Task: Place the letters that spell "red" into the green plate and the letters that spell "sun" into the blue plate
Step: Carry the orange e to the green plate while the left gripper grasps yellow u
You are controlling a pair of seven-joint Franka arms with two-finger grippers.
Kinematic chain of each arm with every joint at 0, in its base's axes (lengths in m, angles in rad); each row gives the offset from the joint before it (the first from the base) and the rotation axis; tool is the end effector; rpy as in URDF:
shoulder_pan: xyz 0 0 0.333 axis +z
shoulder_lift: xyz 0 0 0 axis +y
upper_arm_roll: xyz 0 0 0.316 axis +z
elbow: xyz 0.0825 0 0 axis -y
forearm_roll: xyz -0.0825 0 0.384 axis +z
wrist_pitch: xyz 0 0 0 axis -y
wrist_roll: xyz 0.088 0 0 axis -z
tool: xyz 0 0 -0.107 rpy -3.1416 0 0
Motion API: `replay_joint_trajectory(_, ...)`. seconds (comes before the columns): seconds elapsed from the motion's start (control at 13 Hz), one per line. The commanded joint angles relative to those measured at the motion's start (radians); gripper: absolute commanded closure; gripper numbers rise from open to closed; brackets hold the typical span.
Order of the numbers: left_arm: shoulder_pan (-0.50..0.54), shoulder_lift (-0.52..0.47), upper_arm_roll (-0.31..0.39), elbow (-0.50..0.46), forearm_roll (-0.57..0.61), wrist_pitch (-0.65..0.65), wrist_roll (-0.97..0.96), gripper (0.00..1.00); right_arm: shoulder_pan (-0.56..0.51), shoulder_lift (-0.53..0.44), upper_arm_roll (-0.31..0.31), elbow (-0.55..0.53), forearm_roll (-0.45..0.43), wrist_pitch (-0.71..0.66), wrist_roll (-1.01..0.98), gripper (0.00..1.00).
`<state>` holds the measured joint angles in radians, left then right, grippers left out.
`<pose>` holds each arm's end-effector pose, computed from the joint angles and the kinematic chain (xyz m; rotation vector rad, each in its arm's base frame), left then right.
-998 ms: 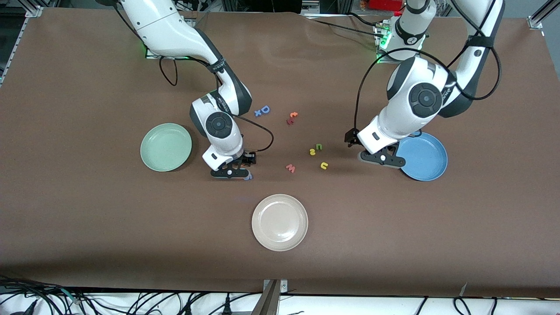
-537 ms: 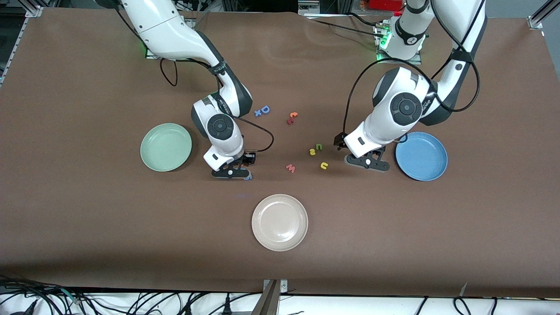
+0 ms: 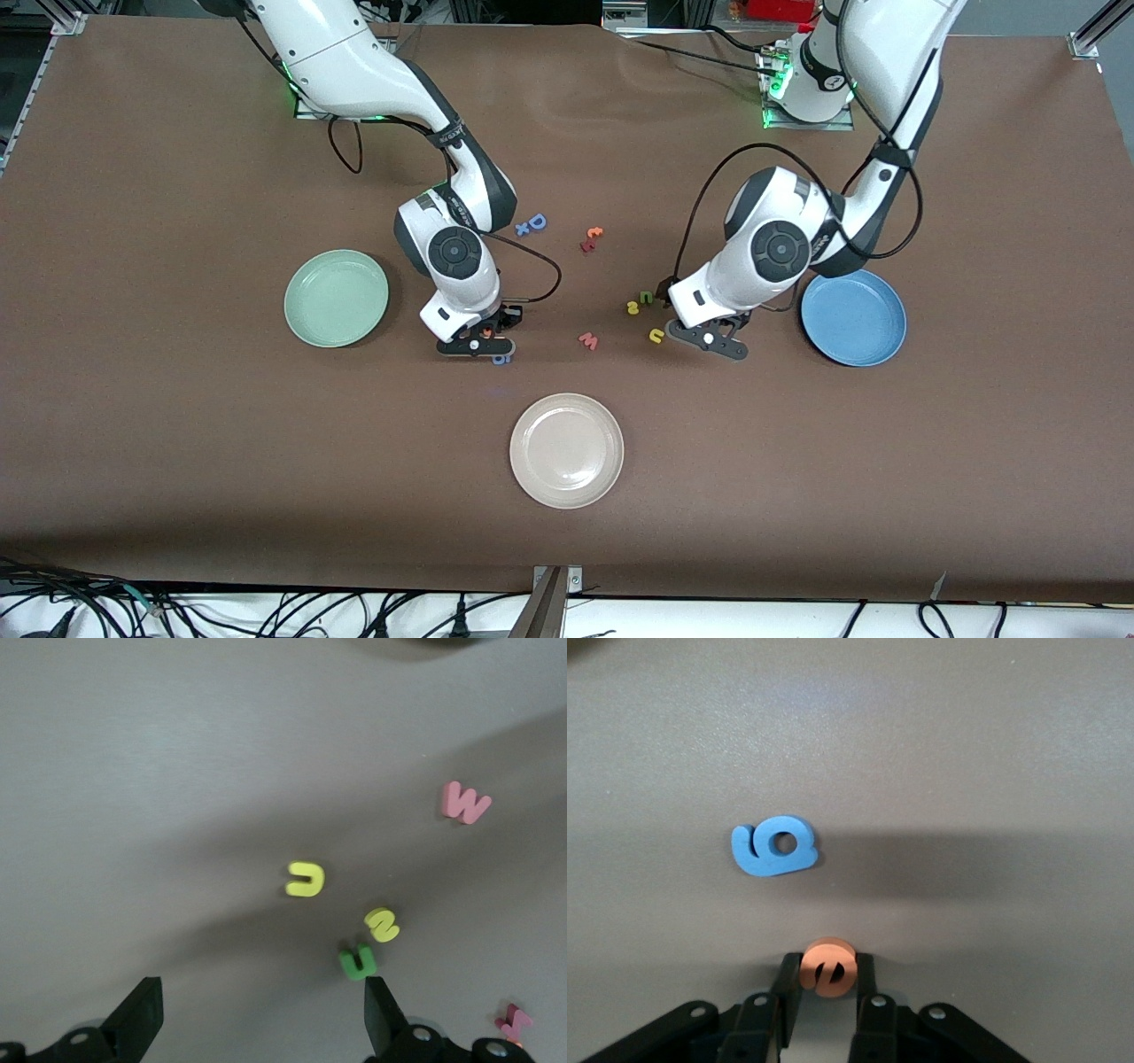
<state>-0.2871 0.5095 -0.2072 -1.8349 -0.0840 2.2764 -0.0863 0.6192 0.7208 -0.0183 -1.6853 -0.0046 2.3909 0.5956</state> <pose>0.5663 -0.2980 0.2531 2.9575 -0.4906 -0.1560 0.5567 0.3830 0.1783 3.1204 0.0205 -0.0061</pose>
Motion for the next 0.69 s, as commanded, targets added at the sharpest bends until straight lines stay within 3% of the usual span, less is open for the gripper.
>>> replay_joint_trajectory(0.0,-0.027,0.047,0.017,0.037,0.021,0.069,0.046,0.00,0.004,-0.017,-0.011,0.005,0.011,-0.044,-0.014,0.92)
replay_joint_trajectory(0.15,-0.038,0.073,0.020,0.039,0.096,0.120,0.074,0.00,0.002,-0.059,-0.038,0.012,0.009,-0.111,-0.020,0.92)
replay_joint_trajectory(0.61,-0.069,0.142,0.031,0.045,0.107,0.218,0.077,0.03,-0.027,-0.168,-0.164,-0.008,0.014,-0.327,-0.288,0.91)
